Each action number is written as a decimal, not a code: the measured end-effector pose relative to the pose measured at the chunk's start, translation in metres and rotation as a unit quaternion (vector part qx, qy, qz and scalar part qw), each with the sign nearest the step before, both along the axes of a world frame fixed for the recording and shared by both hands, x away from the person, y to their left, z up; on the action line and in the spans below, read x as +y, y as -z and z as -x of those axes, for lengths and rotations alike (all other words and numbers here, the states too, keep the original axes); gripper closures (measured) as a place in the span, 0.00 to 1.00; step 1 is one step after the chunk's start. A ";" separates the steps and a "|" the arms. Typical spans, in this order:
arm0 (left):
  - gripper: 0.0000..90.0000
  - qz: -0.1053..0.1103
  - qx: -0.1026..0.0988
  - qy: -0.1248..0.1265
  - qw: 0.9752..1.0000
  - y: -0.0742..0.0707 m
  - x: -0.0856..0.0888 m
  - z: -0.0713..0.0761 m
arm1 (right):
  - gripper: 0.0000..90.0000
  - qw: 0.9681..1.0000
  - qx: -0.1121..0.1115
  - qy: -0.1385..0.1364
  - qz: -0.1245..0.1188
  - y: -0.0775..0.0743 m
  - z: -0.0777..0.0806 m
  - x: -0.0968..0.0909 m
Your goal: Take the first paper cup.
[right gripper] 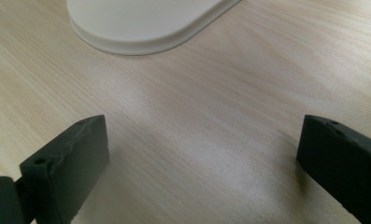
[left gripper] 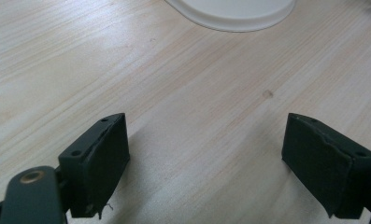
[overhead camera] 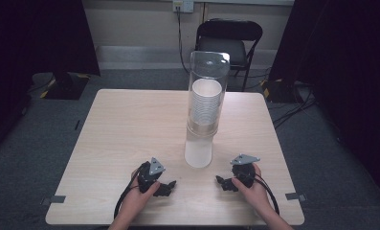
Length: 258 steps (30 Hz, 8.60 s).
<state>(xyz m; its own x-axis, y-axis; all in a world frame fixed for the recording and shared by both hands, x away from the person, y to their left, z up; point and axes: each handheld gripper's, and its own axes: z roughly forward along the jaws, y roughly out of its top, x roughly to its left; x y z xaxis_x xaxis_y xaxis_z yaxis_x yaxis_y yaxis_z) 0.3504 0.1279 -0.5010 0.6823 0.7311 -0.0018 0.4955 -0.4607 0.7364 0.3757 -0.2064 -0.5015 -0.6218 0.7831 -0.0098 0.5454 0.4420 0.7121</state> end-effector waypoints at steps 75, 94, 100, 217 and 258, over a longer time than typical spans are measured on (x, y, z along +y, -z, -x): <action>0.16 -0.001 0.000 0.001 1.000 0.000 0.000 0.000 | 0.23 0.991 -0.067 -0.058 -0.100 -0.085 -0.045 0.058; 0.16 0.000 0.001 0.002 1.000 0.000 0.000 0.000 | 0.26 0.986 -0.089 -0.048 -0.129 -0.092 -0.059 0.074; 0.15 0.002 0.001 0.001 1.000 0.000 -0.001 0.000 | 0.37 0.982 -0.106 -0.050 -0.149 -0.090 -0.063 0.073; 0.18 0.146 -0.015 -0.048 0.988 -0.083 0.018 0.000 | 0.40 0.970 -0.087 -0.227 -0.016 -0.013 0.010 0.082; 0.96 0.167 0.086 -0.073 0.980 -0.076 0.035 -0.008 | 0.31 0.962 -0.114 -0.247 -0.003 -0.015 0.023 0.098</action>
<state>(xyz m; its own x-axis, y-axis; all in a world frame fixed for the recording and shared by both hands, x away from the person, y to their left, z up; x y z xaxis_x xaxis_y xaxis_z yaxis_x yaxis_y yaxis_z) 0.3585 0.1628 -0.4251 0.5387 0.7607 -0.3621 0.6678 -0.1235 0.7341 0.3527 -0.1088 -0.4862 -0.9003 0.3934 -0.1865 0.0991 0.6023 0.7921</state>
